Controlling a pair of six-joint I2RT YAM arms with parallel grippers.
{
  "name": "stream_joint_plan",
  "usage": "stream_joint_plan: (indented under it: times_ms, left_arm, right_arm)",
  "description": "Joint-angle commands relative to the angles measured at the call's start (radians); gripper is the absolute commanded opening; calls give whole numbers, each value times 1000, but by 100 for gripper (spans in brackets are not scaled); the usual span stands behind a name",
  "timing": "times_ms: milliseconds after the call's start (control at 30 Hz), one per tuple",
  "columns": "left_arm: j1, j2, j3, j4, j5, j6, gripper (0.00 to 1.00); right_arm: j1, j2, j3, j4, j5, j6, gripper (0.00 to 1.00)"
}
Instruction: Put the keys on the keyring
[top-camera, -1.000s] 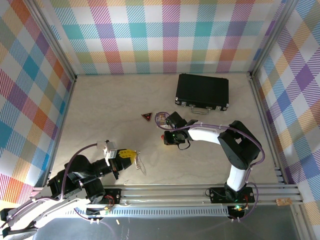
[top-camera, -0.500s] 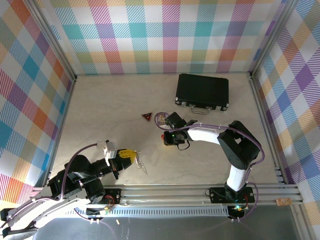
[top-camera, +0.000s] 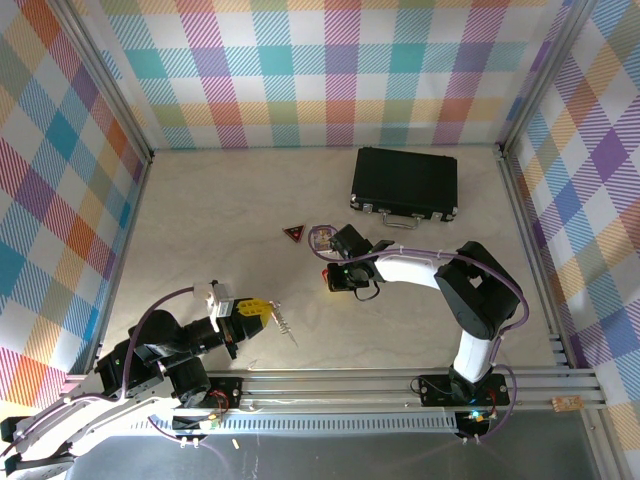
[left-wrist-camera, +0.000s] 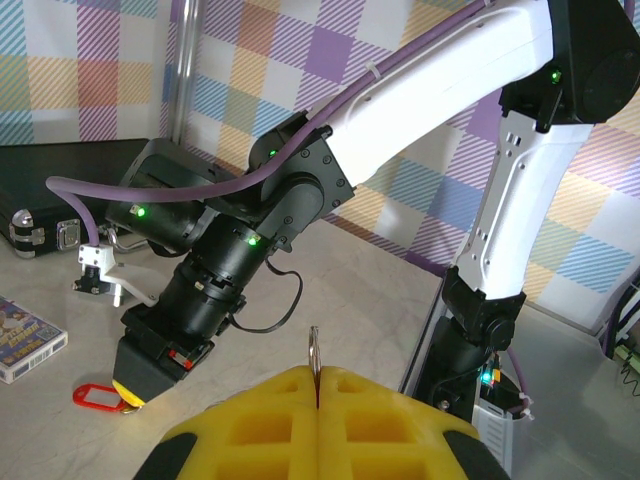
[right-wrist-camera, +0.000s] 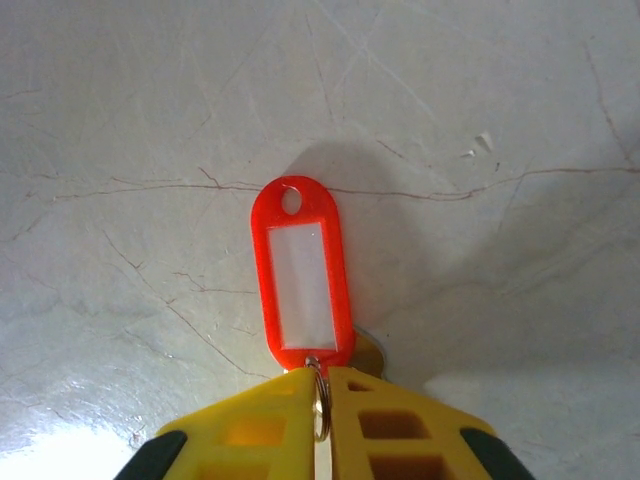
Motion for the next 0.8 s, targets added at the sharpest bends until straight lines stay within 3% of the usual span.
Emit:
stream_joint_plan:
  times_ms: [0,333,567,767]
  left_arm:
    - [1,-17,-7,44,8,2,0]
    - [2,-6,7,42,11,1,0]
    - [2,29,35,48,30,6,0]
    - [2,70,52,111,108,13,0]
  right_arm:
    - [7,-11,16,-16,-4,-9,8]
    - [6,-114,2,-67,44,-102,0]
    - [28,-385,-46,-89,23,-357,0]
    - [109,-712,-179,68,-141,-542,0]
